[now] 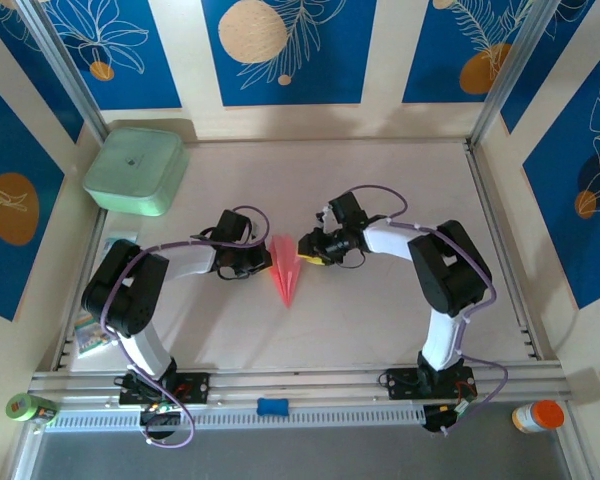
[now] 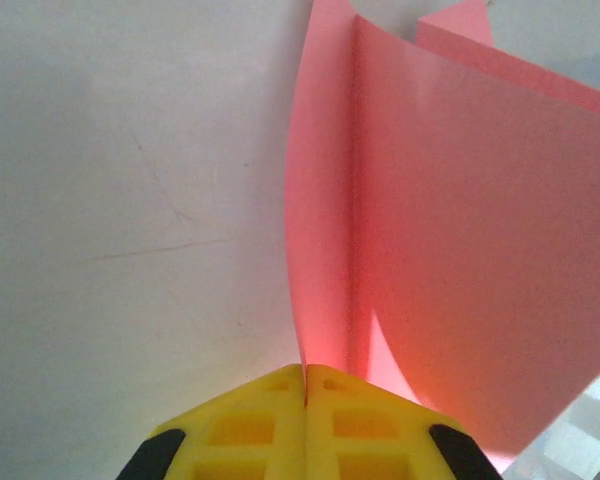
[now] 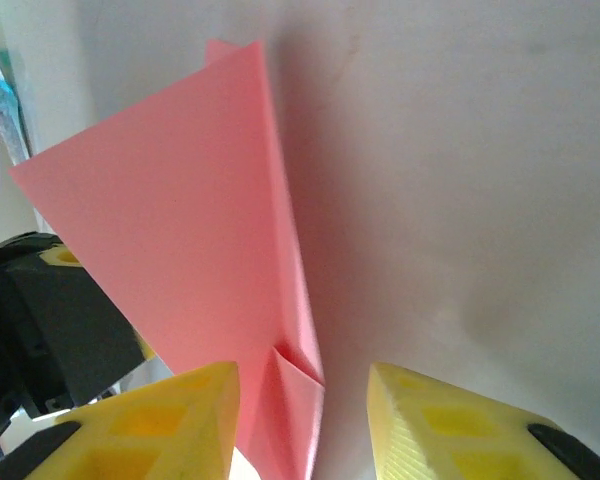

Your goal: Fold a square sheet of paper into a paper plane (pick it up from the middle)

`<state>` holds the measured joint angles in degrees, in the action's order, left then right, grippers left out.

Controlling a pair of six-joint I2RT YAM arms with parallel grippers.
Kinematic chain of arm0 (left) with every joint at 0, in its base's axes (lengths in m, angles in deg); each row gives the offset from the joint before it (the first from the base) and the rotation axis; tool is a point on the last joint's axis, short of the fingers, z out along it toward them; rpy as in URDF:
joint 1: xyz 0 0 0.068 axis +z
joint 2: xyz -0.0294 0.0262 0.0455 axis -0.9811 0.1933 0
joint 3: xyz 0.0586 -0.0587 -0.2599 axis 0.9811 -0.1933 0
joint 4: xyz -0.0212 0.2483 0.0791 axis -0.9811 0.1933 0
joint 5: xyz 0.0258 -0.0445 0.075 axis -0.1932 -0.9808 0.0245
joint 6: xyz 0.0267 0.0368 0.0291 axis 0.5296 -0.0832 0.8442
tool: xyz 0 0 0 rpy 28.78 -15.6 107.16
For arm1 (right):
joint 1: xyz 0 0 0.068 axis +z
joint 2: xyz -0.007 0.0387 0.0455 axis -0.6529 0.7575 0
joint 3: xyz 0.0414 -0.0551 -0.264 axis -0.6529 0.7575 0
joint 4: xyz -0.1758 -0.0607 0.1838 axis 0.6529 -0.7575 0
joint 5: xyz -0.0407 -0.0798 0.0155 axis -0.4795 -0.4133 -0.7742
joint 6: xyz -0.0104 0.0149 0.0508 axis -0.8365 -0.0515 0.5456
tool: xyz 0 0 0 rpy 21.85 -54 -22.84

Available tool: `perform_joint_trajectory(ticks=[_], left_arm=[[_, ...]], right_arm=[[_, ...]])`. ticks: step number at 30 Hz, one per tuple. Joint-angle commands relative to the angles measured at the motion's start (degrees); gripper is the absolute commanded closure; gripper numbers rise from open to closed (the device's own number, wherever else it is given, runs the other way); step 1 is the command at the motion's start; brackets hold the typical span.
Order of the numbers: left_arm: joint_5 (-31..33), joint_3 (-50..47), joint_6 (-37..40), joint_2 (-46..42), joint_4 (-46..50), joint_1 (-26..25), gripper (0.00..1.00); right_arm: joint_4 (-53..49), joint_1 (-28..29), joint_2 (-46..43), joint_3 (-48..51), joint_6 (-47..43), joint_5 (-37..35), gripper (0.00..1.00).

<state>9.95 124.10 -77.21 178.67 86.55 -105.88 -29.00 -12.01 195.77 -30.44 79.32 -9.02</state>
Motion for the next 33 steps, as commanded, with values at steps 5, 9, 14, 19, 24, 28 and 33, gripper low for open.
perform_joint_trajectory(ticks=[5, 9, 14, 19, 24, 28, 33], left_arm=[[-1.01, 1.21, 0.96, 0.9, 0.83, -0.28, 1.0], [-0.84, 1.3, 0.79, 0.51, 1.01, -0.27, 1.0], [0.78, 1.11, 0.27, -0.78, 2.71, -0.31, 1.0], [7.28, 1.04, -0.05, -5.42, 9.52, -0.26, 0.91], [8.59, 1.43, 0.87, -10.99, 13.6, -0.35, 0.78], [5.48, 0.62, -0.45, -13.68, 12.65, -1.17, 0.71], [1.52, -0.57, -4.3, -14.11, 7.94, -3.62, 0.66]], right_arm=[[-4.76, 1.39, 4.66, -4.63, -2.79, 3.42, 0.64], [-4.63, 1.39, 5.04, -4.75, -3.08, 4.53, 0.71], [-4.21, 1.42, 4.22, -4.1, -2.74, 3.91, 0.95], [-4.71, 1.35, 0.92, -1.74, -1.12, -1.4, 1.0], [-6.43, 1.65, -2.05, -0.66, -0.3, -4.92, 1.0], [-7.68, 2.5, -2.86, -1.0, -0.01, -6.19, 1.0], [-9.45, 3.57, -2.65, -2.28, 0.17, -7.63, 1.0]])
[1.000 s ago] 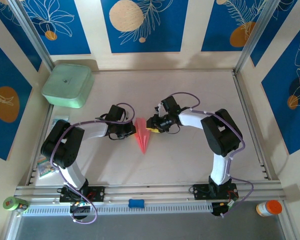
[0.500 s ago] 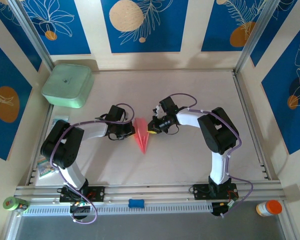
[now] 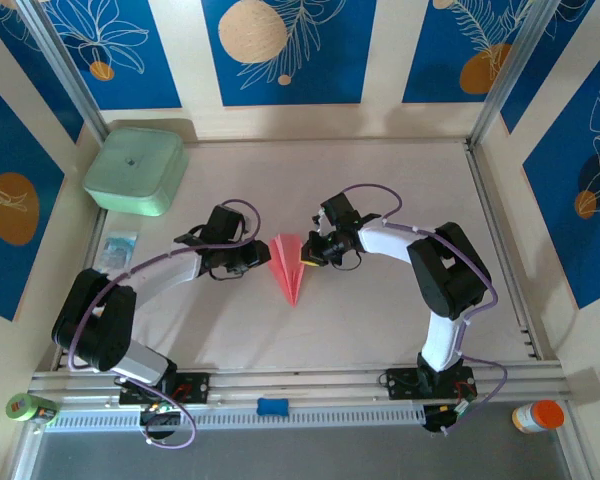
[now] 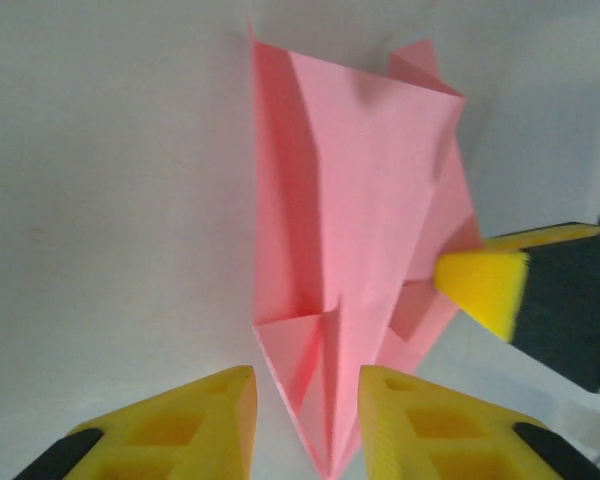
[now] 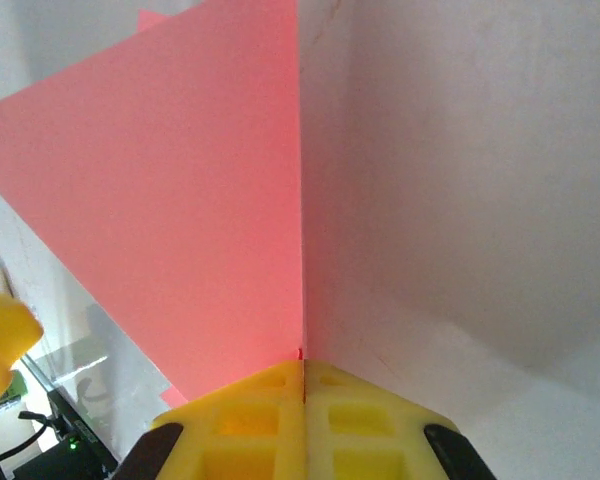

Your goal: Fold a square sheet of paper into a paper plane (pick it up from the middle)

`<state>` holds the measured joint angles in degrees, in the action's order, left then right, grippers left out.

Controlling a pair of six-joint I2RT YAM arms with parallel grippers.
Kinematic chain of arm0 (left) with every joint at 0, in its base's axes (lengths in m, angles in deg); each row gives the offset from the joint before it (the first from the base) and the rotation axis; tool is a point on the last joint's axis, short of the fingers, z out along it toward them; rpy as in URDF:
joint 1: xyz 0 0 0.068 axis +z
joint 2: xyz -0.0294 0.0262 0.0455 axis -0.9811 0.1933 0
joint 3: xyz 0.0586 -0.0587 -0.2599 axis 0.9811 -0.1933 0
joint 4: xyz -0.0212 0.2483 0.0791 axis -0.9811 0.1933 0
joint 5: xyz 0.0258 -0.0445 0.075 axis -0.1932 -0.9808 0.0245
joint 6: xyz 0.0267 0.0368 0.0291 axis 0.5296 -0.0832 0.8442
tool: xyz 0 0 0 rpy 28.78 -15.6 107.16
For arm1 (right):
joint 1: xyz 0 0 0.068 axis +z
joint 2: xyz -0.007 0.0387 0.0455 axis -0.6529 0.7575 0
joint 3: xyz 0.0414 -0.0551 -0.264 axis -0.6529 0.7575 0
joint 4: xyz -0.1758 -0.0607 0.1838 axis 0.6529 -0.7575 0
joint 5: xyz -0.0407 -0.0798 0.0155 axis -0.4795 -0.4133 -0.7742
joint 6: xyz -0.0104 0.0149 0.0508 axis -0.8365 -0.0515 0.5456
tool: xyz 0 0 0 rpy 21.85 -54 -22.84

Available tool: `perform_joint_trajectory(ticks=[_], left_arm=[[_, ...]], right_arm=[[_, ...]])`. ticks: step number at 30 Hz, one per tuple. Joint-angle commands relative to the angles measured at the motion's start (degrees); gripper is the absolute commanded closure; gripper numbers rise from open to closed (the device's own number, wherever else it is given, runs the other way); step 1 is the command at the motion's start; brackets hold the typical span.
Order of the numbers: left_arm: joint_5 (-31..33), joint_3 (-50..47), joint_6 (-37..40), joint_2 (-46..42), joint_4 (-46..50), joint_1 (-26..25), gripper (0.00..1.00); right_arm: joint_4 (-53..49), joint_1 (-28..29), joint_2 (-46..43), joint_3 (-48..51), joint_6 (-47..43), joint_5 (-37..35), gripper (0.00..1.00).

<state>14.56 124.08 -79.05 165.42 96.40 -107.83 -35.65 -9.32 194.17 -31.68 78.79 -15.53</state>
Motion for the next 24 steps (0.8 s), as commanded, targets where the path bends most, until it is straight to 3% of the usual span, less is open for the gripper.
perform_joint_trajectory(ticks=[1, 11, 24], left_arm=[[-3.4, -0.74, -3.13, -0.43, -2.79, -2.17, 0.65], [-4.77, 0.18, -2.6, 6.11, -5.6, -4.52, 0.56], [-8.2, -0.52, -3.42, 7.5, -6.61, -7.0, 0.46]], right_arm=[[-2.9, 1.03, -0.93, -1.19, 0.68, -1.15, 1.0], [-3.27, 1.35, -0.03, -1.66, 0.6, -1.23, 1.0], [-3.88, 1.3, 0.3, -2.09, 0.86, -2.01, 1.0]])
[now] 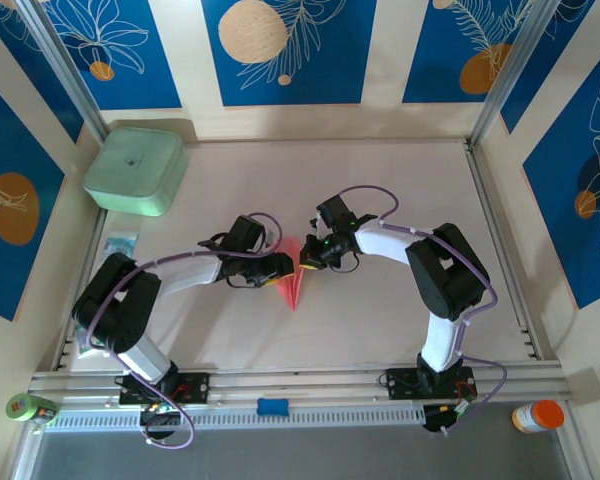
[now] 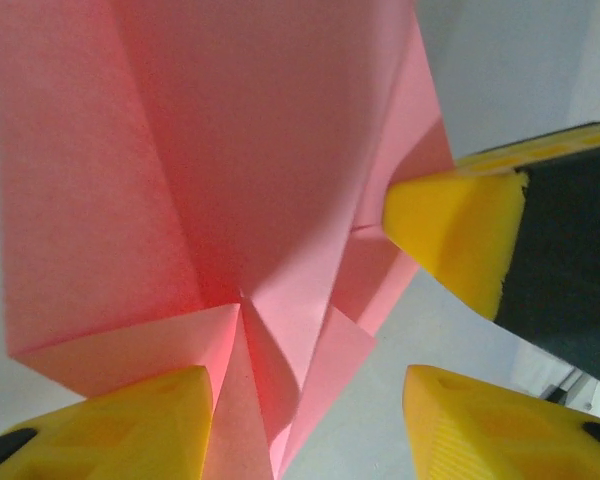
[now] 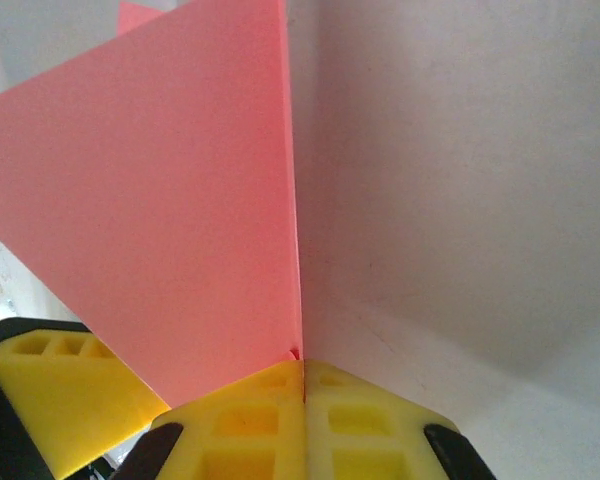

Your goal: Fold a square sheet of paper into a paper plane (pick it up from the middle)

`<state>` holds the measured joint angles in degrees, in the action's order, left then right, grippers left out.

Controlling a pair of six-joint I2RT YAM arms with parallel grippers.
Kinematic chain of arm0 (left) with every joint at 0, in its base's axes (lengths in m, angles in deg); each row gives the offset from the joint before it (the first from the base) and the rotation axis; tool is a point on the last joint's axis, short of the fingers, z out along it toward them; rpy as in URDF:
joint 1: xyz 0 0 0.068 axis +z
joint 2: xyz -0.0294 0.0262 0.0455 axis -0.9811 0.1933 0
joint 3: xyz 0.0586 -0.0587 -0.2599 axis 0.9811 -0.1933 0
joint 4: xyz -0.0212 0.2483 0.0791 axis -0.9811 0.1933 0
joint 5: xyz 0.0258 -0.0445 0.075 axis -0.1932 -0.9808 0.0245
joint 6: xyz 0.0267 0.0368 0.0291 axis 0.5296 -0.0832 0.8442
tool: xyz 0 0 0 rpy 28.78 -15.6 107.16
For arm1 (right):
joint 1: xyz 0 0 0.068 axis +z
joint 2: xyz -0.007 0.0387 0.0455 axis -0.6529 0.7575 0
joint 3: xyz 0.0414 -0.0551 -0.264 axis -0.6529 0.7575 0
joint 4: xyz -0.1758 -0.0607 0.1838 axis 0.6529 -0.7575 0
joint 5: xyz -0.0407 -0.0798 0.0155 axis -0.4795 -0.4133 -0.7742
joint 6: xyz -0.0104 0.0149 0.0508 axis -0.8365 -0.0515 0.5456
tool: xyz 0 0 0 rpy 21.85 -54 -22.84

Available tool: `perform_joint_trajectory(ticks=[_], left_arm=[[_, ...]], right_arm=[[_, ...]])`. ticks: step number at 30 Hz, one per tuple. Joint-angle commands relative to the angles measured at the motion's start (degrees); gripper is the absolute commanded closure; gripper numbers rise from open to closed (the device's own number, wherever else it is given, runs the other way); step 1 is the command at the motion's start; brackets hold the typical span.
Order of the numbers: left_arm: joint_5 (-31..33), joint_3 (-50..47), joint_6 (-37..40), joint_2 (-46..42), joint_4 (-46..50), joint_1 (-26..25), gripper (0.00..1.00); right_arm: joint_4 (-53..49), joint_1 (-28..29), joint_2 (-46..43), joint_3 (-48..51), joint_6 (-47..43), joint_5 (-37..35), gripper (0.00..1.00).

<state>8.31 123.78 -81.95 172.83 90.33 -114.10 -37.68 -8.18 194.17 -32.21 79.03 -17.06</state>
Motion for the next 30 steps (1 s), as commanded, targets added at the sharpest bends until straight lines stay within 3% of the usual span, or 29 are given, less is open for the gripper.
perform_joint_trajectory(ticks=[1, 12, 25, 30], left_arm=[[-2.04, -0.13, -0.77, 0.04, -0.61, -0.94, 0.46], [2.94, -0.89, -4.18, 0.11, -1.53, -4.5, 0.46], [8.4, 4.05, 2.93, 3.17, 3.54, -6.42, 0.52], [13.42, 7.57, 6.71, 4.24, 10.63, -7.47, 0.52]], right_arm=[[-1.9, 0.13, 0.39, -1.64, 0.63, -0.62, 1.0], [-2.21, -0.15, 0.57, -1.68, 1.39, -0.8, 1.0], [-3.26, -0.15, -0.22, -1.73, 2.47, 0.48, 1.0], [-3.65, -0.14, -0.18, -1.92, 2.7, 0.34, 1.0]])
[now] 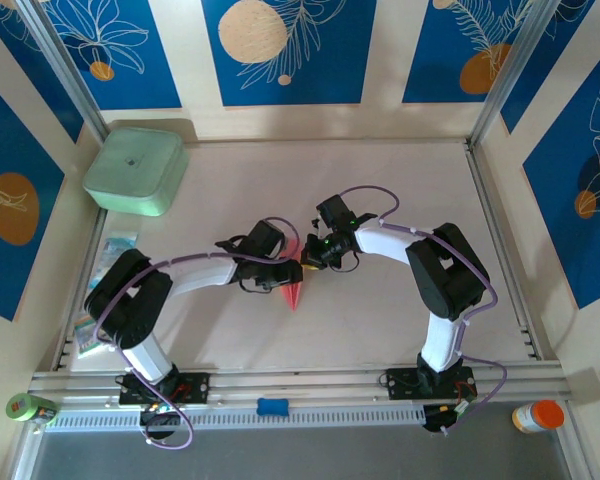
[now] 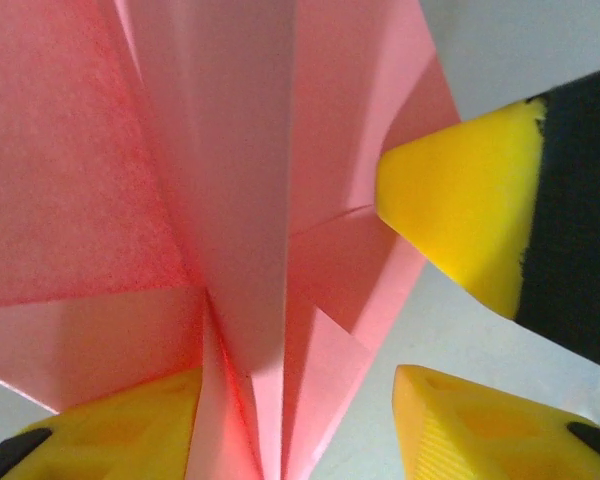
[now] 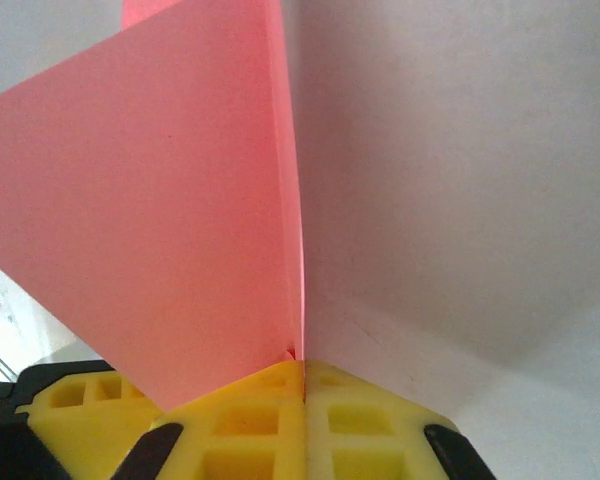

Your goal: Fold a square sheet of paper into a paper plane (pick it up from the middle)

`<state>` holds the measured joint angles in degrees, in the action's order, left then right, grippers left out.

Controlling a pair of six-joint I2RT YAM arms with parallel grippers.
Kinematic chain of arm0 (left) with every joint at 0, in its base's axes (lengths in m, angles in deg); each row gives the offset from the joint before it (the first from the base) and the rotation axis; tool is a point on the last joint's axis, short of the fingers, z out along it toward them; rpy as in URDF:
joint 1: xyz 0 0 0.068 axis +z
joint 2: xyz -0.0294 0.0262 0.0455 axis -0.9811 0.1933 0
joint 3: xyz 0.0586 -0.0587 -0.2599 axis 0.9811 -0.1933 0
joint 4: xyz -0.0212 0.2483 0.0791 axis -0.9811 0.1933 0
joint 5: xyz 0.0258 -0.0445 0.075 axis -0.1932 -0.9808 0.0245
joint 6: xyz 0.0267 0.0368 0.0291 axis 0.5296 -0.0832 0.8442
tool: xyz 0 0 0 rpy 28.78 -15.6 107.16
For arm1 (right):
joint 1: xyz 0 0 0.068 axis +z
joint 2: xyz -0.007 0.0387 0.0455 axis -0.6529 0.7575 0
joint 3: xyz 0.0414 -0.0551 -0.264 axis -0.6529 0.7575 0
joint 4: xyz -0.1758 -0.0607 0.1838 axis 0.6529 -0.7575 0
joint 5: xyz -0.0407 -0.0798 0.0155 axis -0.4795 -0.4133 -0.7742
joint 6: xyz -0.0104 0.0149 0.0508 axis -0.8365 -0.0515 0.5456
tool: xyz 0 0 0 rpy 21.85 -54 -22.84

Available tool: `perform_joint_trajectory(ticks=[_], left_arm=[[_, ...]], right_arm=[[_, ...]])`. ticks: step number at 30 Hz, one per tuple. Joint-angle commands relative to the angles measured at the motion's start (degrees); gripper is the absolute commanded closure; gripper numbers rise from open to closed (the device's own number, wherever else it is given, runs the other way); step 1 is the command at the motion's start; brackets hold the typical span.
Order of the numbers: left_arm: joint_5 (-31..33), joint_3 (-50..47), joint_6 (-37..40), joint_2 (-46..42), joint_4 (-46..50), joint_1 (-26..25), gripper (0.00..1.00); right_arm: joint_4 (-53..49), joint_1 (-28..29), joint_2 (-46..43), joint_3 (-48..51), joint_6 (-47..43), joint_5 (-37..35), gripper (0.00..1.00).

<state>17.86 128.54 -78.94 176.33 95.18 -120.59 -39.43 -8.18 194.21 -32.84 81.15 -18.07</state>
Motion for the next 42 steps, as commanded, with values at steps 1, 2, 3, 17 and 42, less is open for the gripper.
perform_joint_trajectory(ticks=[1, 2, 3, 17, 42], left_arm=[[4.44, 3.43, 4.28, 1.0, 6.65, -1.25, 0.53], [4.74, 3.83, 4.52, 1.13, 6.98, -1.44, 0.54], [5.01, 4.11, 4.62, 1.38, 7.16, -1.61, 0.55], [6.77, 6.42, 4.21, 3.65, 9.55, -2.31, 0.73], [13.34, 15.1, 6.91, 5.87, 20.08, -1.4, 0.95]], right_arm=[[-2.08, -0.17, -0.17, -1.38, 0.59, 1.39, 1.0], [-2.17, -0.23, -0.03, -1.47, 0.61, 1.45, 1.0], [-2.25, -0.23, -0.02, -1.55, 0.61, 1.33, 1.0], [-2.57, -0.21, 0.17, -1.91, 0.97, 1.26, 1.0], [0.68, -6.06, -10.95, 7.49, 4.87, -5.35, 0.6]])
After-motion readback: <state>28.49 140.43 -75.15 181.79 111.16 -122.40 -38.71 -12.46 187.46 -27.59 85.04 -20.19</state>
